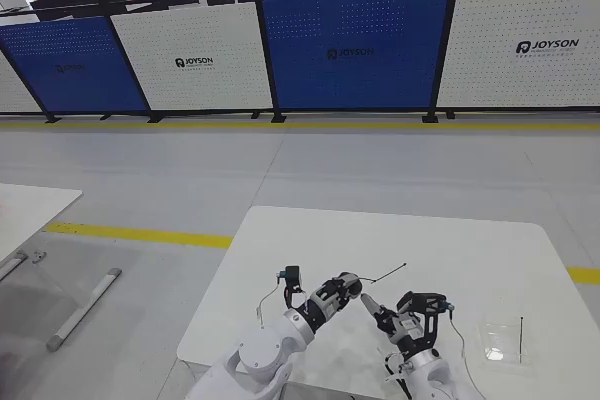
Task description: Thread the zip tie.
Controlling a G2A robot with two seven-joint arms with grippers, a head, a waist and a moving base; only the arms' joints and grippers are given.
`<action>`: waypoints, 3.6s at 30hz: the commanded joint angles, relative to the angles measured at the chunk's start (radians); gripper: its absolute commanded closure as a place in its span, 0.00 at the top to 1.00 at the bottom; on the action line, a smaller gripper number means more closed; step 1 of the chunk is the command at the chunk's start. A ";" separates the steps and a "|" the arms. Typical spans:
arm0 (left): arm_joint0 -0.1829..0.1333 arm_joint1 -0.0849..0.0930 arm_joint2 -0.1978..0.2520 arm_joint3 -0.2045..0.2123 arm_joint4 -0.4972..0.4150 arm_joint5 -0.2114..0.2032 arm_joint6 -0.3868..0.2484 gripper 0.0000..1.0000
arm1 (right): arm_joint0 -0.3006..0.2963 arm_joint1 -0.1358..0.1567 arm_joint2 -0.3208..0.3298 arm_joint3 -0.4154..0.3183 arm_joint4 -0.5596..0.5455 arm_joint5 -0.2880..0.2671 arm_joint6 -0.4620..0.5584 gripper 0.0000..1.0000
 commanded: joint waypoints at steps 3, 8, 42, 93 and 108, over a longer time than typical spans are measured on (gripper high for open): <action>0.000 0.000 0.000 0.000 0.000 0.000 0.000 0.00 | 0.000 0.000 0.000 0.000 0.001 0.000 0.000 1.00; -0.002 -0.001 0.005 0.000 0.001 -0.001 0.005 0.00 | -0.006 -0.001 0.009 0.006 0.022 -0.023 -0.027 1.00; -0.017 -0.002 0.031 0.020 0.019 -0.016 -0.004 0.00 | 0.014 -0.012 -0.003 -0.018 0.012 -0.030 0.015 0.27; -0.010 0.000 0.041 0.013 0.026 -0.033 0.016 0.00 | 0.011 -0.022 0.006 -0.012 0.011 -0.058 0.009 0.24; -0.012 0.000 0.045 0.016 0.033 -0.028 0.023 0.00 | 0.010 -0.024 0.010 -0.017 0.011 -0.056 0.001 0.00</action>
